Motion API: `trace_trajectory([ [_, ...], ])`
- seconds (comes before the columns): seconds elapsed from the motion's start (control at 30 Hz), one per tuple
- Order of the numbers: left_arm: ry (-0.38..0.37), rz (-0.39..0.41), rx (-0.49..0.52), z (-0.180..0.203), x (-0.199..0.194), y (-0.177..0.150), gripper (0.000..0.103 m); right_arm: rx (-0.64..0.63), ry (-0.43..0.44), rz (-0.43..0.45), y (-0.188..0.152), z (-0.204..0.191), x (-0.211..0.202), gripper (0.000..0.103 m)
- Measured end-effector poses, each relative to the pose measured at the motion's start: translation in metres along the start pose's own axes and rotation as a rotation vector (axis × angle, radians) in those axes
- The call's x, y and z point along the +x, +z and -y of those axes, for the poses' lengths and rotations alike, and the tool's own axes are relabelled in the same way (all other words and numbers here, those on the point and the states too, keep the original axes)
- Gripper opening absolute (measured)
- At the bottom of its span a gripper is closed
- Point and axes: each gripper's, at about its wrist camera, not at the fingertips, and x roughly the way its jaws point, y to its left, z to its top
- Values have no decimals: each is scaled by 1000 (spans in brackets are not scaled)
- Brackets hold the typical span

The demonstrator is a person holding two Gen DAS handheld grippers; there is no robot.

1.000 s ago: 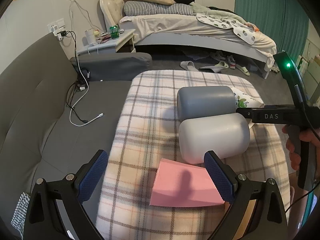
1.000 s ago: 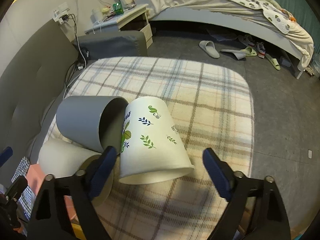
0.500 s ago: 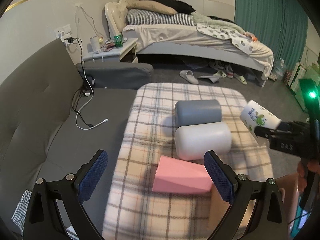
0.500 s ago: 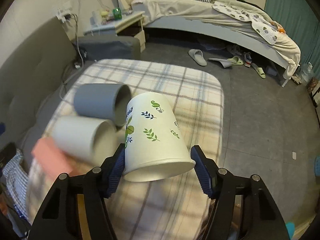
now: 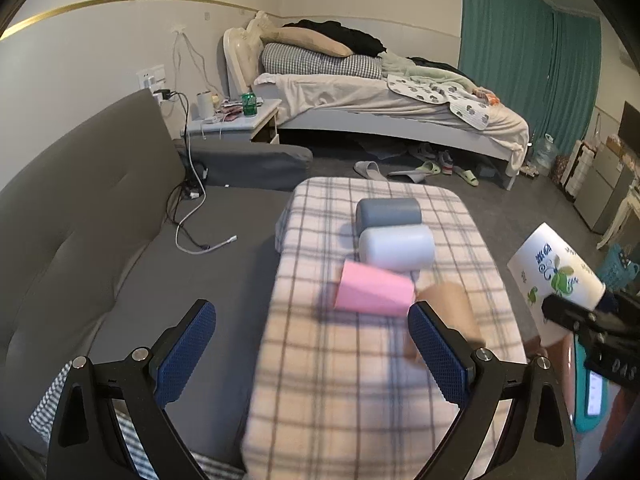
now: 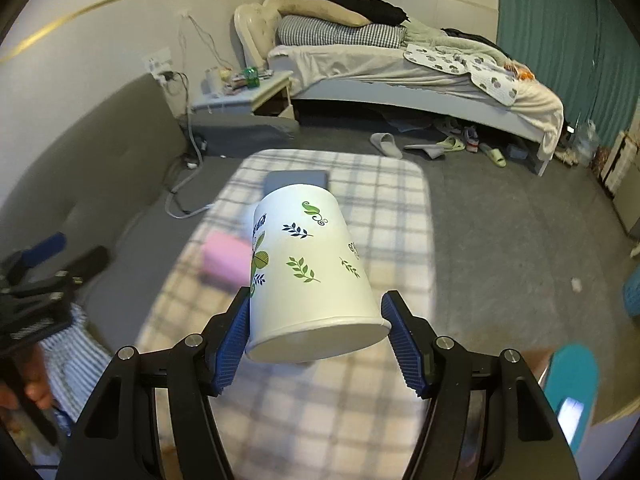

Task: Flip cup upside down
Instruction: 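Lift the white cup with the right tool and carry it toward the left tool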

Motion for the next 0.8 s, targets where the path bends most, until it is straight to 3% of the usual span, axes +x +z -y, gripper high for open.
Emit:
trace_trajectory([
  [0.2,10,-15,-8,-20,-13,-38,100,65,4,-9,-51,-42,-6,65],
  [0.4,16,-69,-24,-31,-2,-72,100,135,-31,-105,-97,-66,41,65],
  [0.8,-3,-167,-59,-34,29,-101,100,79,-90,-183,-119,-74,84,68],
])
